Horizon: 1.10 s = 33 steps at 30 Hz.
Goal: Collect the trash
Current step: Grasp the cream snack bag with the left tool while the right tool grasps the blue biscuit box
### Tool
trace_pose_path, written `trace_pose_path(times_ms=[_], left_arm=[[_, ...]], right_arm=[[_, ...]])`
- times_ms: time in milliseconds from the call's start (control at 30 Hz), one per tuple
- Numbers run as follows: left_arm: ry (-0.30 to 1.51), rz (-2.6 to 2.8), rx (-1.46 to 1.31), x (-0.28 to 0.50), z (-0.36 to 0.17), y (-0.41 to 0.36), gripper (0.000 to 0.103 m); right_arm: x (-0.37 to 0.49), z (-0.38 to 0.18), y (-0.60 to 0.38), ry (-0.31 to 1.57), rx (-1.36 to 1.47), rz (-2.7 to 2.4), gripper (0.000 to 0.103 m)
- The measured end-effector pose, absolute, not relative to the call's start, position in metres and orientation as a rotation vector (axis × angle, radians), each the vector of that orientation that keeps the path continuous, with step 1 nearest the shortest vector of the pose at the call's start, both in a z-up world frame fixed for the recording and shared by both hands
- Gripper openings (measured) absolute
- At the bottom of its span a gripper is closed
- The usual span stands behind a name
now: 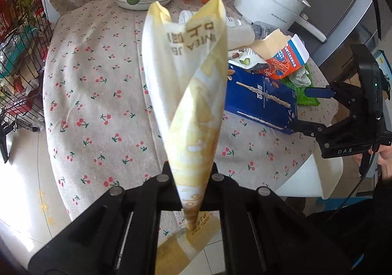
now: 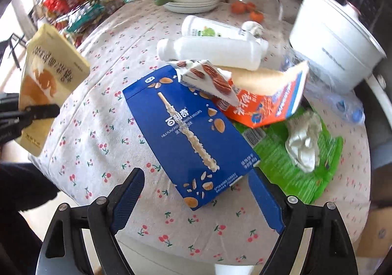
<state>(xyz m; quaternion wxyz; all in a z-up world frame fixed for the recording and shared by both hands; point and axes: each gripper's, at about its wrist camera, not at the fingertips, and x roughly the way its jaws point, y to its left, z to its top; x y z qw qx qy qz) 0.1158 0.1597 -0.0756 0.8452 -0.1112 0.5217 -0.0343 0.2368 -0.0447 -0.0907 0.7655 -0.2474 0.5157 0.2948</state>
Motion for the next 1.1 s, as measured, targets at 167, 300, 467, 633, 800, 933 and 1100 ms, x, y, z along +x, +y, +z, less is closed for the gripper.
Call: trace_pose_path(times_ms=[167,300,467,633,800,933,1100], left_arm=[[1.125,-0.062,-0.264,0.118,-0.076,0.154,0.007],[1.149,-0.043,-0.253,0.123,-0.081,0.153,0.007],[1.168,-0.035,-0.250,0.127,-0.086,0.150,0.007],[1.170,-0.039,-0.253,0.129,-0.087,0.149,0.007],[1.152,-0.026,-0.279,0.128,-0.082,0.156,0.007],[1.118,-0.028,-0.301,0.123,-0.073,0.161,0.007],[1.077,-0.038,-0.321,0.113,-0.063,0.164,0.007]], right_arm=[[0.247,-0.110,-0.025,1.124,-0.673,0.741,0.088],[0.252,-0.130,-0.021,1.117,-0.771,0.763,0.088],[0.263,-0.149,-0.012,1.106,-0.867,0.763,0.100],[0.288,-0.162,-0.014,1.187,-0.771,0.770,0.103],[0.296,-0.161,-0.024,1.212,-0.645,0.763,0.101],[0.282,-0.144,-0.033,1.197,-0.583,0.785,0.099],[0.256,-0.114,-0.043,1.165,-0.523,0.797,0.097]])
